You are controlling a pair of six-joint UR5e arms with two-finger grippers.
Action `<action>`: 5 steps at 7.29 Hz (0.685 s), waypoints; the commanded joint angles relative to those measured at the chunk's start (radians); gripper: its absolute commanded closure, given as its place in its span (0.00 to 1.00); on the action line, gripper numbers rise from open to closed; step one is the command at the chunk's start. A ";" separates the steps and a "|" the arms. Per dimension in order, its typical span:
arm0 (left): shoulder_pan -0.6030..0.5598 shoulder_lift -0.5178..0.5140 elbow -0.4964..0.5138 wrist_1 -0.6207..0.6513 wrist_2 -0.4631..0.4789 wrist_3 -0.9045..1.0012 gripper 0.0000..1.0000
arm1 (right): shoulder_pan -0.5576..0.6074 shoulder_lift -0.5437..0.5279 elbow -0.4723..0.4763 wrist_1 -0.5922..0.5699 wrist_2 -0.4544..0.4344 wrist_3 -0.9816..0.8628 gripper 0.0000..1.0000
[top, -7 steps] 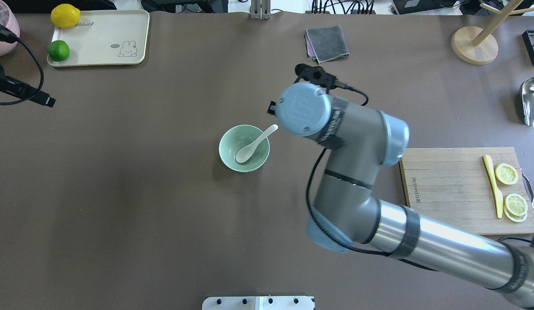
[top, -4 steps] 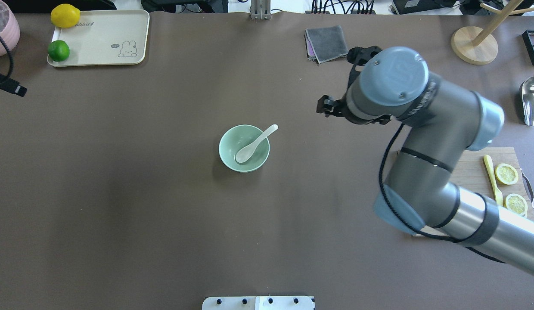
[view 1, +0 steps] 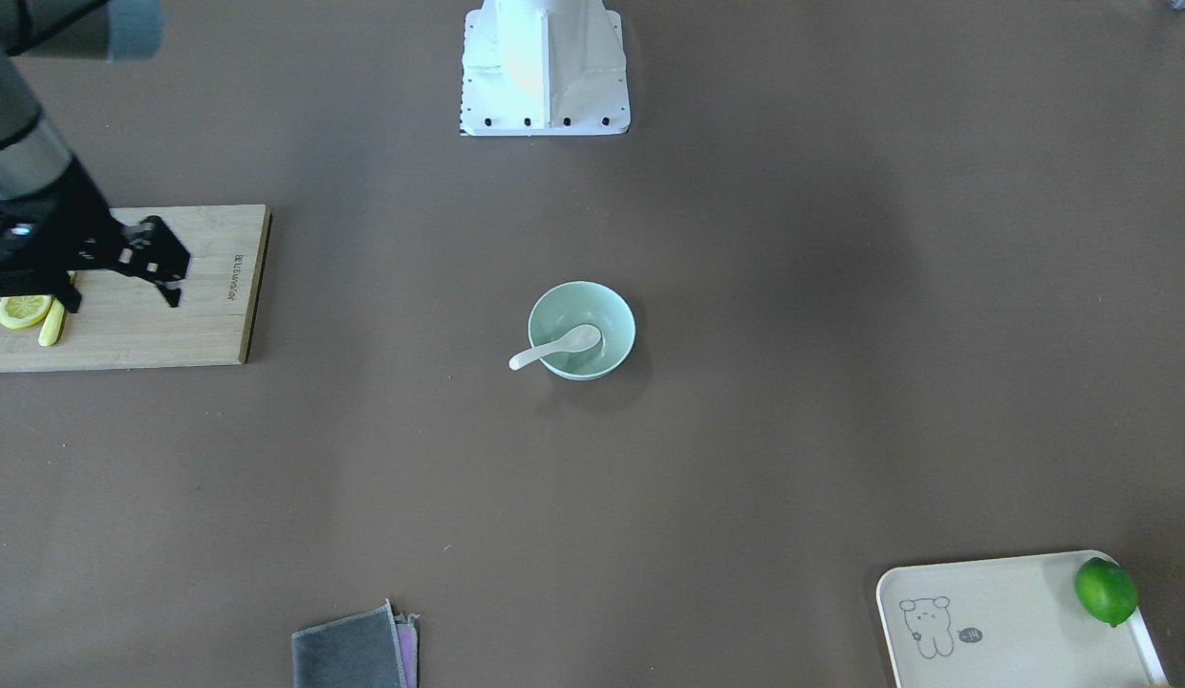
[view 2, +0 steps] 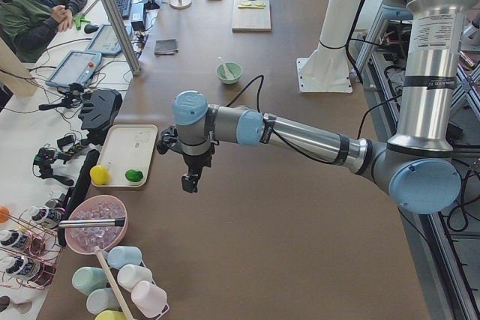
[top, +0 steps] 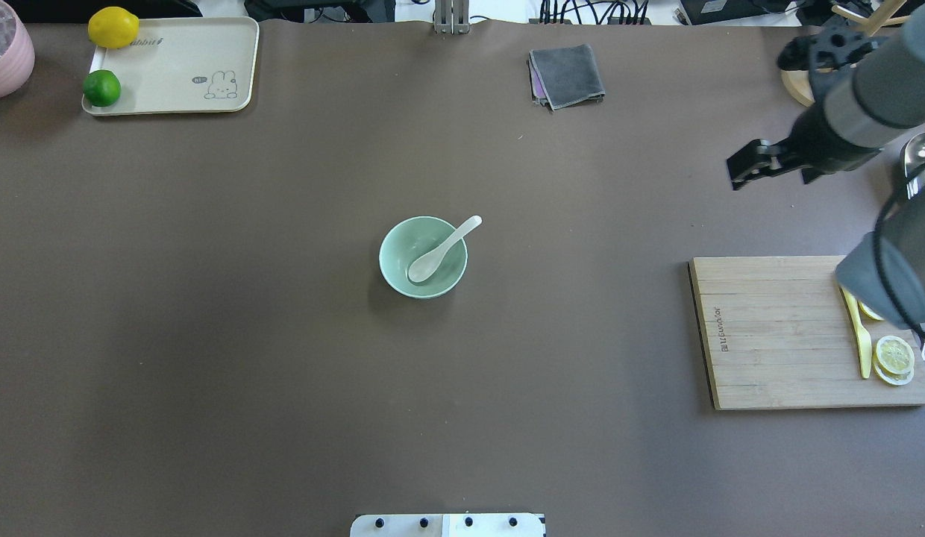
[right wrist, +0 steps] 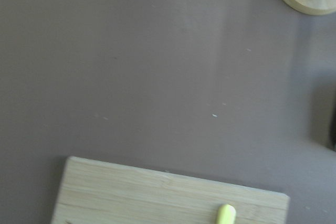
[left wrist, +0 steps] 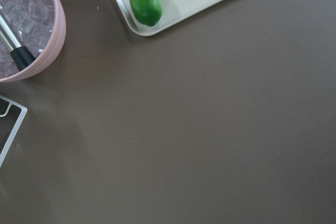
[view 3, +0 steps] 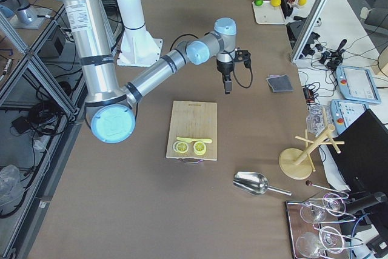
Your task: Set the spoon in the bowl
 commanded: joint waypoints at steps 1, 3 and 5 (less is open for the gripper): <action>-0.127 0.065 0.013 -0.007 -0.027 0.005 0.01 | 0.215 -0.209 0.001 0.000 0.051 -0.315 0.00; -0.140 0.123 0.012 -0.015 -0.110 -0.003 0.02 | 0.325 -0.316 -0.022 0.000 0.051 -0.367 0.00; -0.142 0.141 -0.004 -0.014 -0.096 0.005 0.02 | 0.401 -0.362 -0.034 0.000 0.077 -0.373 0.00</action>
